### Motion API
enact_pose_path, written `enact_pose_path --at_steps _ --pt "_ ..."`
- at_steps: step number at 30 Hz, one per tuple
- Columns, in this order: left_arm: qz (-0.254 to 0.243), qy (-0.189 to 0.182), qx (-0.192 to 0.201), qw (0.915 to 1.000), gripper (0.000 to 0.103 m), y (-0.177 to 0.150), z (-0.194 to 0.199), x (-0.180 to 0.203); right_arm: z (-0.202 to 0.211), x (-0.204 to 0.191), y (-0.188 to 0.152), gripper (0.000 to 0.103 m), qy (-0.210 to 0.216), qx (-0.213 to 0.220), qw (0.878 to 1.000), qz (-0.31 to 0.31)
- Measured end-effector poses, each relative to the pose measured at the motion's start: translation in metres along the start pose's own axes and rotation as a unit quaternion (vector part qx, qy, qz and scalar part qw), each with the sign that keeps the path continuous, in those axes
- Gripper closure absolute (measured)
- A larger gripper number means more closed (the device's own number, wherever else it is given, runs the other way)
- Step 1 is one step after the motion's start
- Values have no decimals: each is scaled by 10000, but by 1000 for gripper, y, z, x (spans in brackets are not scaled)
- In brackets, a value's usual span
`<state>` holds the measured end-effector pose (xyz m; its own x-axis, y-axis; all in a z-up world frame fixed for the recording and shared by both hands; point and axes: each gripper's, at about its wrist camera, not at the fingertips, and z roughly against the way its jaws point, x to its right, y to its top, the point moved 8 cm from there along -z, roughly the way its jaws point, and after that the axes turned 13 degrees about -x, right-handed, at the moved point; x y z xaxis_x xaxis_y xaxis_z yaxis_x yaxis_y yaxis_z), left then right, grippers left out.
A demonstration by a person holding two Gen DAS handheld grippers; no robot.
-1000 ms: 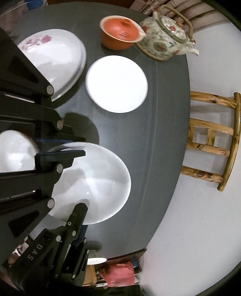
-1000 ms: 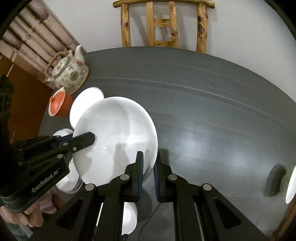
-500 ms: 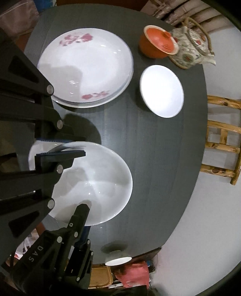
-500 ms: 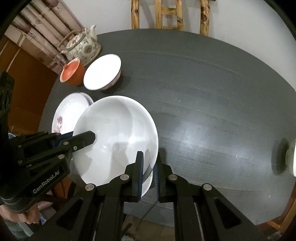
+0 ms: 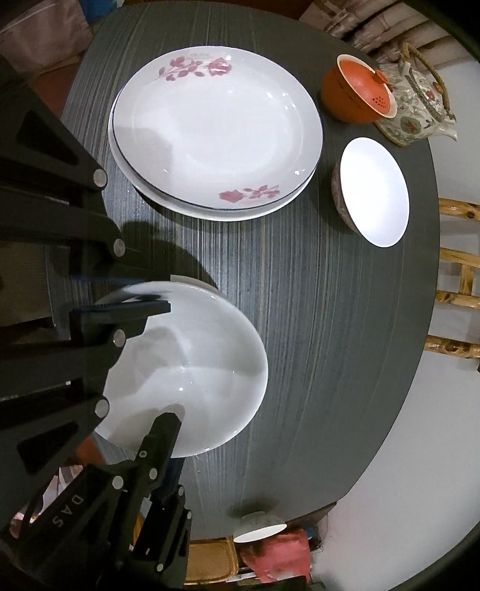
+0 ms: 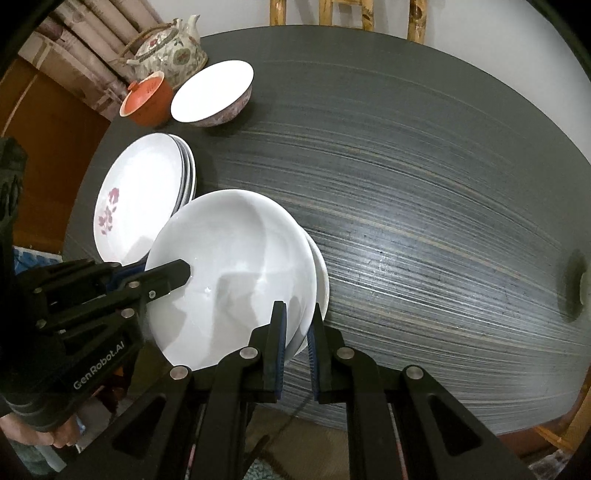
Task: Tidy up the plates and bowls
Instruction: 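Carry the white bowl with the right tool toward the other white bowl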
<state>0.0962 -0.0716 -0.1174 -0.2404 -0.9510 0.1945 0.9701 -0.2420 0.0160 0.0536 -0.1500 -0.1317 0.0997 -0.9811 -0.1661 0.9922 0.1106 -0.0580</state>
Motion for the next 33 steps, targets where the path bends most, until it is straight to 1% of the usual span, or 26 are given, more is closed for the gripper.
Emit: enact_pose_path --at_steps 2,8,12,18,28,30,33 --pt "-14 41 -20 10000 94 -2 -5 1 -2 2 -2 92 -26 2 10000 -5" --pt "-163 322 170 9992 94 -1 -4 9 -11 2 -3 91 -105 -23 9999 0" --pt "-176 393 232 9988 94 0 -3 11 -12 2 -2 91 -119 -16 9999 -1" --pt "-258 629 366 9970 93 -2 -3 18 -15 2 -4 90 -111 -23 9999 -14" --pt "-334 799 451 9952 93 -1 -5 14 -16 1 -4 88 -188 5 9998 37" --pt "-314 870 408 9949 93 -1 -7 13 -17 1 -5 87 -199 -9 9998 37" --pt "-350 858 439 9947 93 -2 -6 13 -20 1 -5 85 -213 -19 9998 57"
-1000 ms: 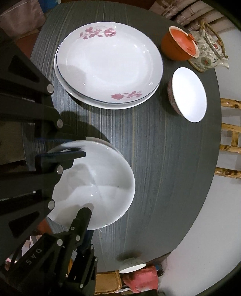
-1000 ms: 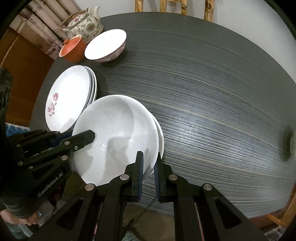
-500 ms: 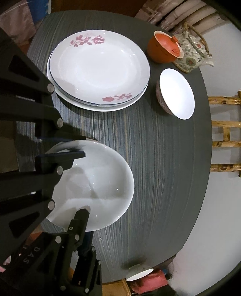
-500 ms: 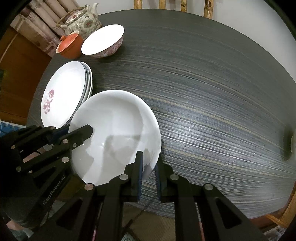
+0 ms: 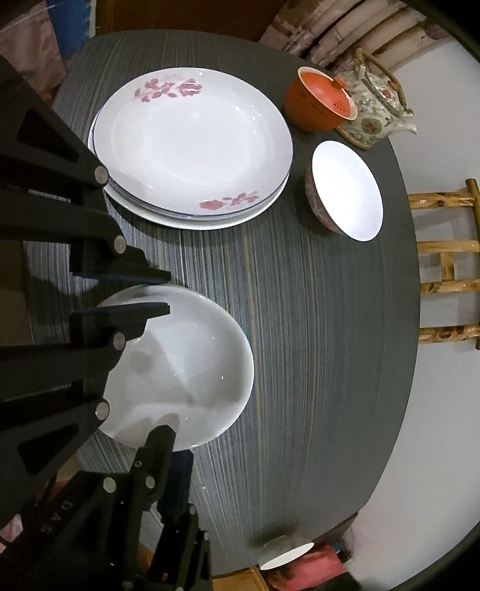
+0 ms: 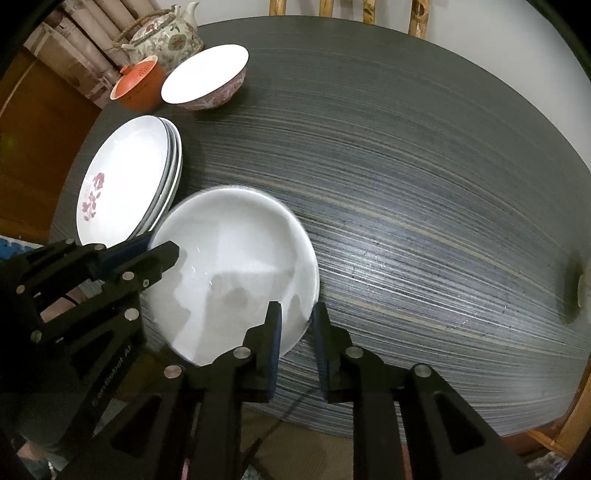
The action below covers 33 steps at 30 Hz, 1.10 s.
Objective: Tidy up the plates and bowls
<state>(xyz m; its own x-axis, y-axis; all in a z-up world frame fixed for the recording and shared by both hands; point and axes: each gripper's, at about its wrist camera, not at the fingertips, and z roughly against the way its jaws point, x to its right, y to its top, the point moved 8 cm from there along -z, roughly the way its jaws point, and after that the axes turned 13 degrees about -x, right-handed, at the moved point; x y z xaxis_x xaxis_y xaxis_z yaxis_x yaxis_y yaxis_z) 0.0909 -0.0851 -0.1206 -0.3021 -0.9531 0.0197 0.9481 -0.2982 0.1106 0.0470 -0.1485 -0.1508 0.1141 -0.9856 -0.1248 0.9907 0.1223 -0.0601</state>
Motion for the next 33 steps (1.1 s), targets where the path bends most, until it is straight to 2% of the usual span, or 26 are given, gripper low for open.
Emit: enact_pose_path --at_steps 12,22,27,33 --pt "55 -102 -28 9999 93 3 -2 -3 1 2 1 84 48 -4 10000 37" --pt "58 -281 236 9993 93 16 22 -14 17 4 9 84 112 152 9998 29" --pt "337 -387 345 9981 93 31 37 -41 35 2 21 84 93 310 9994 90" --pt "902 -508 458 9936 93 60 52 -94 55 -12 49 82 181 421 9984 329"
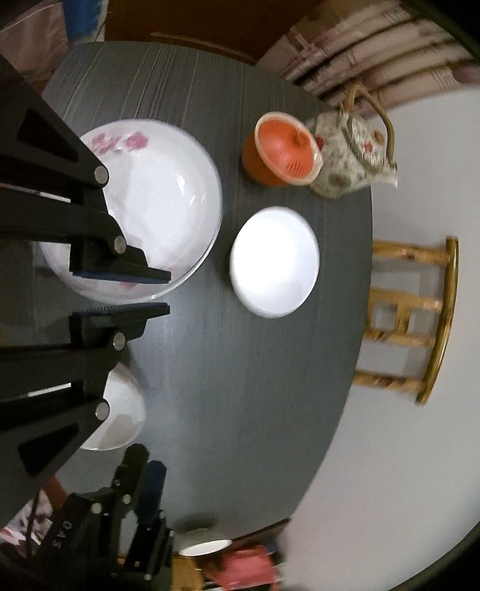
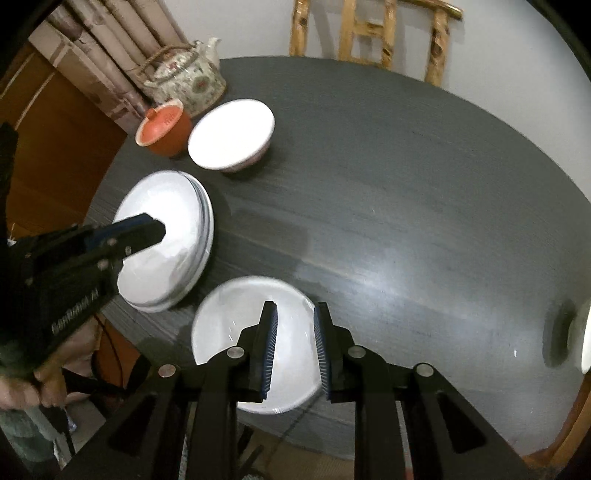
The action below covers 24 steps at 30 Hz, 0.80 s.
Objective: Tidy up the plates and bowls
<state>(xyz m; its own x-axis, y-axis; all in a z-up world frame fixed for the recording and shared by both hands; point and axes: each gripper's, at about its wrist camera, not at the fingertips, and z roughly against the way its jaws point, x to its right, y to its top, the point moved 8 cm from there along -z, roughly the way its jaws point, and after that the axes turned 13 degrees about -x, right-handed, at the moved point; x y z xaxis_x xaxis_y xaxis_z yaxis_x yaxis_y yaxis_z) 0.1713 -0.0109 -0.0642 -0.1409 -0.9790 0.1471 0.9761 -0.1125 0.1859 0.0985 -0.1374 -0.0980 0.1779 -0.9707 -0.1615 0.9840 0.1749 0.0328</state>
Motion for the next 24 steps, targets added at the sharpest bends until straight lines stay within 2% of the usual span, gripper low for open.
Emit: enact_pose_path --at_steps 5,10,23,24 --pt "348 -7 -12 9994 93 24 -1 -32 6 -13 34 80 22 97 9998 142" --pt "575 -203 -163 9980 93 48 -16 -55 4 -27 68 80 90 113 9996 246" --pt "918 -669 -410 9927 92 86 -51 -79 -28 -35 150 80 232 -88 9995 171" --pt "952 -661 -421 9924 89 87 -53 -80 -31 -35 155 80 249 -104 9995 160"
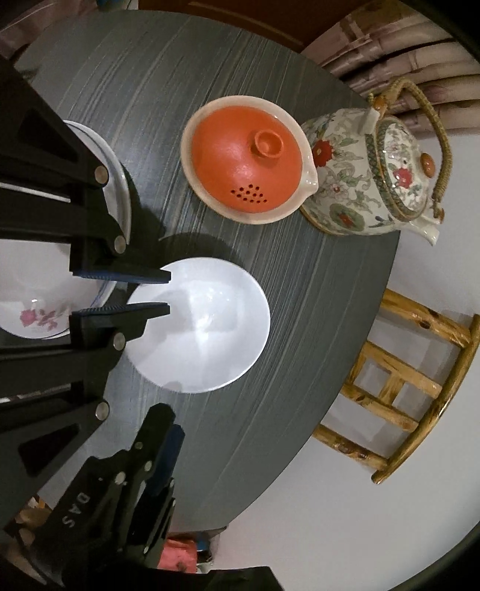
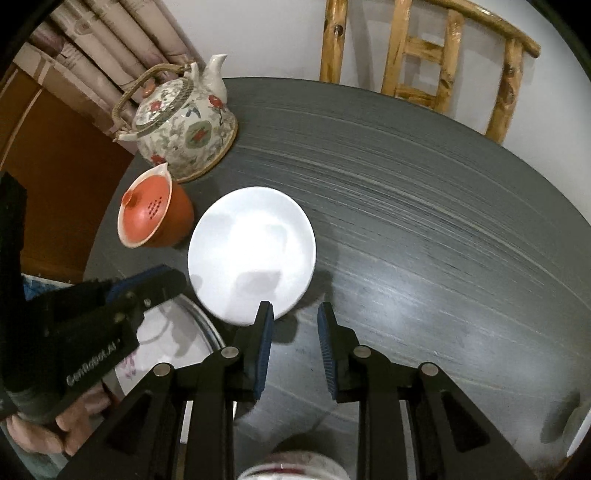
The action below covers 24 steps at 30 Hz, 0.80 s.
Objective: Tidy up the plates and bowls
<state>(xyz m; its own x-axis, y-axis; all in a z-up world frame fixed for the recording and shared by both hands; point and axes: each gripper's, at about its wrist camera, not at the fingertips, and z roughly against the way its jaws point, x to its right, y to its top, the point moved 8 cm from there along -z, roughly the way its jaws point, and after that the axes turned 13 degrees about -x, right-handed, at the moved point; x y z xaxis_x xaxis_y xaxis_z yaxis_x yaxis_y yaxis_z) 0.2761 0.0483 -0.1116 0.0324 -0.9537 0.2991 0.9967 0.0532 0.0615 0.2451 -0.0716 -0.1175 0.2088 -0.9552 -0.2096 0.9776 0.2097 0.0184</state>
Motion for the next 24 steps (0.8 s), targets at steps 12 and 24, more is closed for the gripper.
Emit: enact_pose_path --at_steps 12,24 --pt "214 40 -39 9998 73 11 -19 -8 -31 4 32 80 -22 -194 9998 -68" --pt "195 181 -44 9996 73 20 -34 -8 -50 7 42 80 34 -361 9993 -17"
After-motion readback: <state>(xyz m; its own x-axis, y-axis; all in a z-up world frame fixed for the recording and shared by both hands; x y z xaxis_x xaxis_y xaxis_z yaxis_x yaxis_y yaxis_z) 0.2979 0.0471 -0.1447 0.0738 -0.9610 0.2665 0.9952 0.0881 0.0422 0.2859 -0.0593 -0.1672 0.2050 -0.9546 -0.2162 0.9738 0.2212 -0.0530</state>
